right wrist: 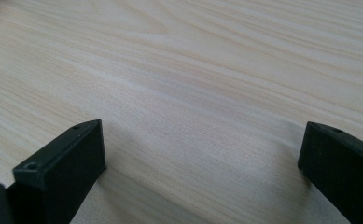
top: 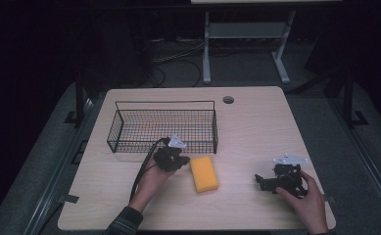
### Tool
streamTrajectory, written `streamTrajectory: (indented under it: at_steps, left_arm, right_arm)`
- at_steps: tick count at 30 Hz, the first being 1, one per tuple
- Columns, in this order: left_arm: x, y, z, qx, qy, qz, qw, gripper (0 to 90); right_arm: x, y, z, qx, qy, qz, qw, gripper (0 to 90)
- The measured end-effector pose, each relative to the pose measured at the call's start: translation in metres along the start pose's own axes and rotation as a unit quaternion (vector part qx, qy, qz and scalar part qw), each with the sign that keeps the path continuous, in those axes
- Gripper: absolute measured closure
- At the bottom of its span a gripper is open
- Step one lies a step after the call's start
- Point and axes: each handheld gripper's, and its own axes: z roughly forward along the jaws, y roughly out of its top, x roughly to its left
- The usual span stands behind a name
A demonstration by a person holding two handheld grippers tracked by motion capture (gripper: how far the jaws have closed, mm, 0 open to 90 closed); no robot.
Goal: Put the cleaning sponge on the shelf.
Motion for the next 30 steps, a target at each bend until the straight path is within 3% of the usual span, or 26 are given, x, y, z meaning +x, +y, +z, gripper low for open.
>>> streamTrajectory:
  at_steps: [4,10,17,30]
  left_arm:
    - [-0.008,0.002,-0.006,-0.009,-0.011,0.004,0.9999,89.7]
    - [-0.031,0.007,-0.009,-0.014,-0.042,0.016,0.9989,89.7]
    - [-0.051,0.004,-0.005,-0.005,-0.07,0.026,0.9972,89.7]
    - [-0.057,-0.006,0.002,0.017,-0.082,0.025,0.9962,89.7]
  right_arm:
    - [0.0,0.0,0.0,0.0,0.0,0.0,1.0,0.0]
    - [0.0,0.0,0.0,0.0,0.0,0.0,1.0,0.0]
    - [0.0,0.0,0.0,0.0,0.0,0.0,1.0,0.0]
    - [0.0,0.0,0.0,0.0,0.0,0.0,1.0,0.0]
